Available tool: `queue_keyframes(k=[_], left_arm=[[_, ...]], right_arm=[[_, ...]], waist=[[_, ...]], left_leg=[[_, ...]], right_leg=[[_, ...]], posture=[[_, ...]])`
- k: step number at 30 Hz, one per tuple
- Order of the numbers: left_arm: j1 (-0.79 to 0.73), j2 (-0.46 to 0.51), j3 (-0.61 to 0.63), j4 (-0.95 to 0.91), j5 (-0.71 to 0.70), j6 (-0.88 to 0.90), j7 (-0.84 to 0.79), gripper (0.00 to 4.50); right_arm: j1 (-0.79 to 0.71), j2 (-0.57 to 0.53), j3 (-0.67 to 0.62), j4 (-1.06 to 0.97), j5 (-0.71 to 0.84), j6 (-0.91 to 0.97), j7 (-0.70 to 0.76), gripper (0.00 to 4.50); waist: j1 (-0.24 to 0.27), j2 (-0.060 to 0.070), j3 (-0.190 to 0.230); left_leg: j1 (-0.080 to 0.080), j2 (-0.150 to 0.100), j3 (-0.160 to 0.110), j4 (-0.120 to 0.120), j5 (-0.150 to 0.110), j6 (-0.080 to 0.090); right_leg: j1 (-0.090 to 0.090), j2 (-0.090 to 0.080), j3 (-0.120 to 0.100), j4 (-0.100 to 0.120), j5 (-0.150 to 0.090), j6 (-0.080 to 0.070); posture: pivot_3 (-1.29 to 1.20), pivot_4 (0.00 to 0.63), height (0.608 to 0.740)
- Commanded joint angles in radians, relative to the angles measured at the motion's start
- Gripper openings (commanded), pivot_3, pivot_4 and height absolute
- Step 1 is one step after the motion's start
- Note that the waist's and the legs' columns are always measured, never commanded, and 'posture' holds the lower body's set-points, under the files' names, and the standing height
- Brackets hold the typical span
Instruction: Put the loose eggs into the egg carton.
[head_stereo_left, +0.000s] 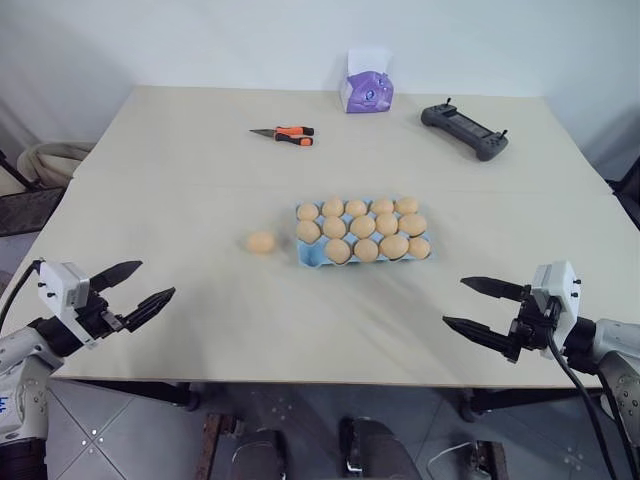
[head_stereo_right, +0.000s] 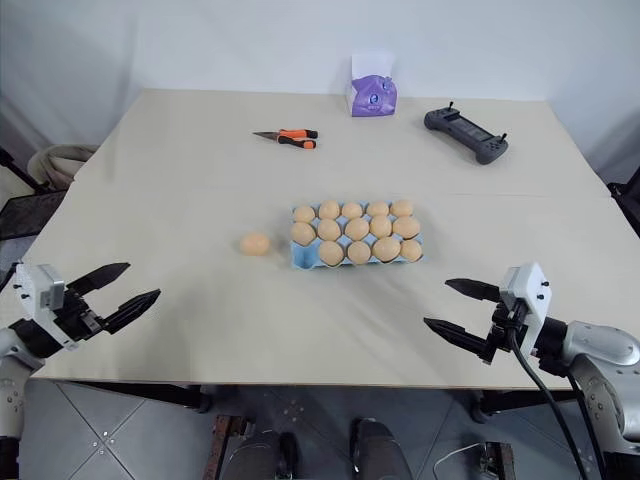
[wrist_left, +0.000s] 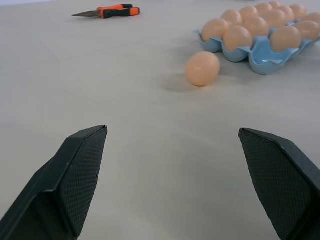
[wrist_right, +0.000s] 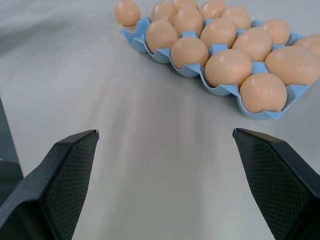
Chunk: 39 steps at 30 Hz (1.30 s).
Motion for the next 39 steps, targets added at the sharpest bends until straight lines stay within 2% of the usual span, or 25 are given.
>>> queue_keyframes(k=[1, 6, 12, 16, 22, 30, 39], left_arm=[[-0.009, 0.016, 0.015, -0.024, -0.023, -0.012, 0.003, 4.48], [-0.084, 0.002, -0.054, -0.003, -0.001, -0.028, -0.007, 4.48], [-0.313, -0.040, -0.210, 0.115, 0.056, -0.060, -0.016, 4.48], [-0.493, -0.078, -0.295, 0.290, 0.113, -0.108, -0.024, 4.48], [-0.683, -0.119, -0.397, 0.614, 0.235, -0.234, -0.040, 4.48], [-0.851, -0.171, -0.431, 0.926, 0.319, -0.368, -0.026, 4.48], [-0.931, -0.207, -0.450, 1.074, 0.394, -0.395, -0.004, 4.48]], right_arm=[[-0.002, -0.011, -0.018, -0.010, 0.002, -0.023, 0.010, 4.50], [-0.008, -0.012, -0.016, 0.000, -0.001, -0.029, 0.009, 4.50], [-0.044, -0.005, 0.008, 0.018, -0.013, -0.029, 0.008, 4.50], [-0.037, -0.001, 0.007, 0.008, -0.013, -0.028, -0.001, 4.50], [0.003, 0.003, -0.012, -0.026, -0.005, -0.022, -0.021, 4.50], [0.064, 0.009, -0.042, -0.074, 0.006, -0.019, -0.049, 4.50], [0.082, 0.001, -0.052, -0.082, 0.012, -0.019, -0.062, 4.50]], waist=[[0.000, 0.000, 0.000], [0.002, 0.000, 0.000], [0.003, 0.000, 0.000], [0.001, 0.000, 0.000], [0.001, 0.000, 0.000], [0.003, -0.001, 0.000], [0.002, -0.001, 0.000]], left_leg=[[0.000, 0.000, 0.000, 0.000, 0.000, 0.000], [0.000, 0.000, 0.000, -0.003, 0.000, -0.001], [0.000, -0.002, 0.000, -0.003, 0.002, 0.000], [0.000, -0.002, 0.001, -0.003, 0.006, 0.004], [0.000, -0.001, 0.003, -0.002, 0.006, 0.002], [-0.001, -0.001, 0.002, 0.000, 0.006, 0.003], [-0.002, -0.001, 0.002, 0.003, 0.005, 0.003]], right_leg=[[0.000, 0.000, 0.000, 0.000, 0.000, 0.000], [-0.001, 0.000, 0.000, -0.001, 0.000, 0.000], [0.000, 0.000, -0.001, 0.000, 0.001, 0.001], [-0.001, 0.002, -0.001, 0.000, 0.001, 0.002], [-0.001, 0.005, 0.000, 0.001, 0.001, 0.003], [-0.001, 0.004, -0.001, 0.001, 0.001, 0.004], [-0.001, 0.005, -0.001, 0.002, 0.001, 0.004]], posture=[[0.00, 0.150, 0.740], [0.00, 0.150, 0.740], [0.00, 0.150, 0.740], [0.00, 0.150, 0.740], [0.00, 0.150, 0.740], [0.00, 0.150, 0.740], [0.00, 0.150, 0.740]])
